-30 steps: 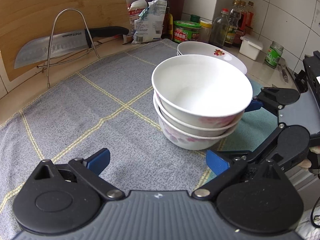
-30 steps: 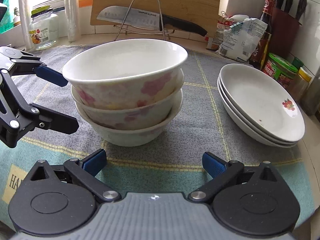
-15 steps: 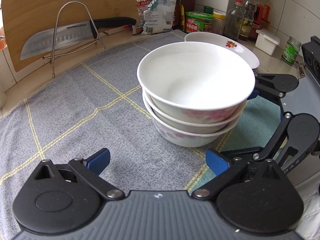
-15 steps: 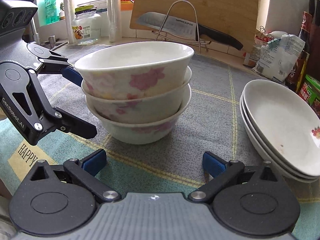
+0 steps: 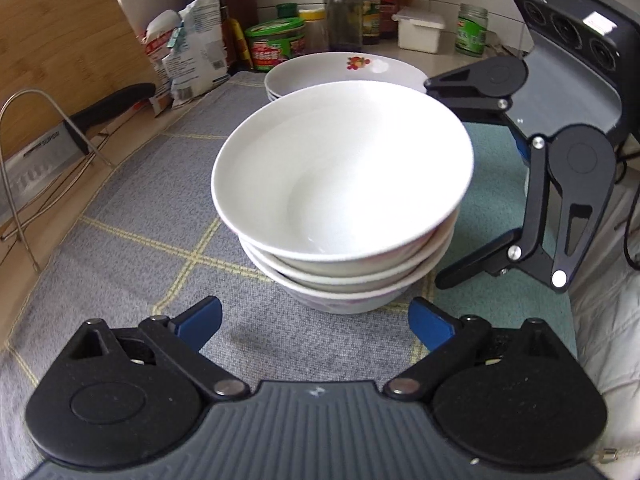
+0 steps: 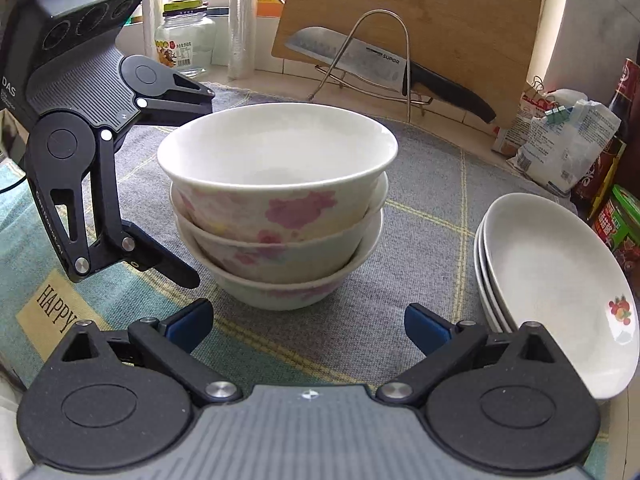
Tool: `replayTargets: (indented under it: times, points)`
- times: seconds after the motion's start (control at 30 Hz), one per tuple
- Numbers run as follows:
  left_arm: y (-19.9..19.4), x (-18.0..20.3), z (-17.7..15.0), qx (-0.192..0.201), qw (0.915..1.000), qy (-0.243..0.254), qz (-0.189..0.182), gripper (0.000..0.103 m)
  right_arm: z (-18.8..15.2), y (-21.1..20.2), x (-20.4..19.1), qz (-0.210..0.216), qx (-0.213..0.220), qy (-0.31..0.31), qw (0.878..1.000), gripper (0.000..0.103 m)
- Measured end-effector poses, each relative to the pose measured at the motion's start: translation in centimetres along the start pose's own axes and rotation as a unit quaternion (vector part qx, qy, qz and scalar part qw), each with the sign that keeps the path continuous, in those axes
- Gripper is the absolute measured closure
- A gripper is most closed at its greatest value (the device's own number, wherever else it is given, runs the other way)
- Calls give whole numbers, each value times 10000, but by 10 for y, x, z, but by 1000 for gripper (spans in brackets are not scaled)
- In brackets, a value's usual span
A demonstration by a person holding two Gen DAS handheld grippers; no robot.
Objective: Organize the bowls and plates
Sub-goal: 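Close the left gripper on the bowl stack rim while the right gripper grips the opposite rim, then lift the bowl stack with both grippers and carry it over the plate stack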
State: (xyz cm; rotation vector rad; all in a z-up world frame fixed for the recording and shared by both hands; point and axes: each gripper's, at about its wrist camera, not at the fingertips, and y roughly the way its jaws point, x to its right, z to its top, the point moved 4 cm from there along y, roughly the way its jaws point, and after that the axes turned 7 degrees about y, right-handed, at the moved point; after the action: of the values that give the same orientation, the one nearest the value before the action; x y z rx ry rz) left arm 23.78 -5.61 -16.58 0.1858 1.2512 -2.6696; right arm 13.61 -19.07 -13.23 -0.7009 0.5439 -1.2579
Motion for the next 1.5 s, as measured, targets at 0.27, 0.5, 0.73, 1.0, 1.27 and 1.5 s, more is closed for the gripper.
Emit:
replayTargets:
  times: [0.27,0.5,0.73,1.0,1.27,1.5]
  points:
    - [7,3,5,106,9952,882,-411,19,12,1,-11,-12,-45,-300,9995,13]
    - [10,1,9,129,9928,1097,-471,19,16,3,-10,220,-83,-566,9981,14]
    - [10,3,11,99,9898,1296,-585,22,19,3,-10,454,-156,-774,9958,18]
    - [9,4,11,79,9876,1438,-627,23,21,4,-9,471,-241,-764,9957,18]
    - [11,3,14,20,9872,1476,-609,23,24,5,-12,419,-291,-734,9960,18]
    - [8,6,16,-20,9879,1448,-550,23,25,2,-11,462,-290,-738,9958,18]
